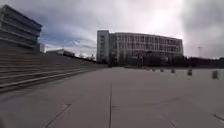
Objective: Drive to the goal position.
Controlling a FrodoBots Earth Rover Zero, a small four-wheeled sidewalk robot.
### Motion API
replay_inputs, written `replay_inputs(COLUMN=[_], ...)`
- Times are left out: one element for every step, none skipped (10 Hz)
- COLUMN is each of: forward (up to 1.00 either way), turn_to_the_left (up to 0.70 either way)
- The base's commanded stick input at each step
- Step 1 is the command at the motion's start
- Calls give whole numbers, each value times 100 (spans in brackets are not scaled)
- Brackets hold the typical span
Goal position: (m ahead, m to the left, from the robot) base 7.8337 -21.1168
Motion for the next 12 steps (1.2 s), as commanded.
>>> replay_inputs(forward=[70, 70, 70, 70, 70, 70, 70, 70, 70, 70, 70, 70], turn_to_the_left=[0, 0, 0, 0, 0, 0, 0, 0, 0, 0, 0, 0])
